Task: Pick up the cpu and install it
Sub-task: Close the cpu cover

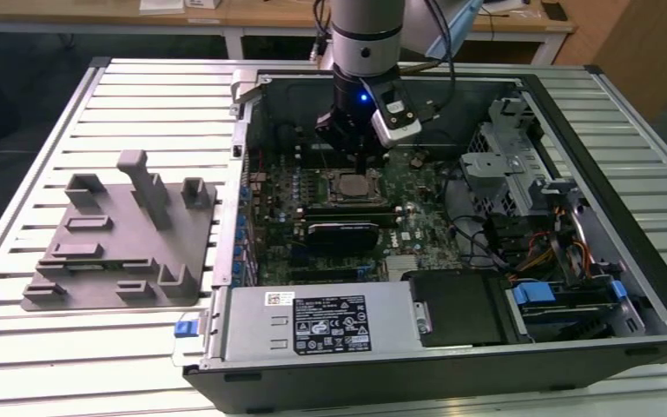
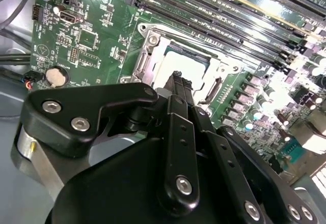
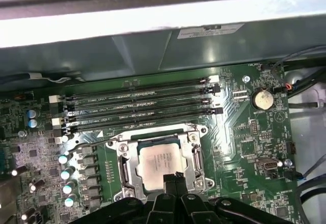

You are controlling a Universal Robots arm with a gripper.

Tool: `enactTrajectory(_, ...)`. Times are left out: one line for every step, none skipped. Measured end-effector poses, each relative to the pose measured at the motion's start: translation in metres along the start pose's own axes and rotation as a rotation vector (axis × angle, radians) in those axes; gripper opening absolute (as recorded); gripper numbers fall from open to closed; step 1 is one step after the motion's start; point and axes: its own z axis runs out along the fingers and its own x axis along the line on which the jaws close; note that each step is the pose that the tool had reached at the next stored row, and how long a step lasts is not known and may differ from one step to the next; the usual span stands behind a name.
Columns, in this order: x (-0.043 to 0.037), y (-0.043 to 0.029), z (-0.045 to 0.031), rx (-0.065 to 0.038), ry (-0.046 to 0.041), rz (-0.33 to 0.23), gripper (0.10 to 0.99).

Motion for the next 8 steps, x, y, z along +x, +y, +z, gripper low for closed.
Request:
enactTrajectory(-0.0001,0.0,-0.001,0.0,0.0,0.0,0.106)
enactTrajectory(-0.0001,0.0,-0.0015,0.0,0.0,0.0,0.106)
enactTrajectory(-0.0001,0.0001,-0.0015,0.0,-0.0001,0.0,0.106)
enactTrajectory(-0.0001,0.0001,-0.0015,0.0,-0.0001,0.0,0.106)
enactTrajectory(-0.0002,0.0,-0.0019,0.0,0.0001,0.0,0.106)
enactTrajectory(-0.0002,0.0,-0.0021,0.0,0.0,0.0,0.106)
enactTrajectory(-0.0002,0.0001,-0.002,0.0,-0.0001,0.0,0.106)
enactTrajectory(-0.0002,0.0001,-0.0021,0.0,-0.0001,0.0,0.106)
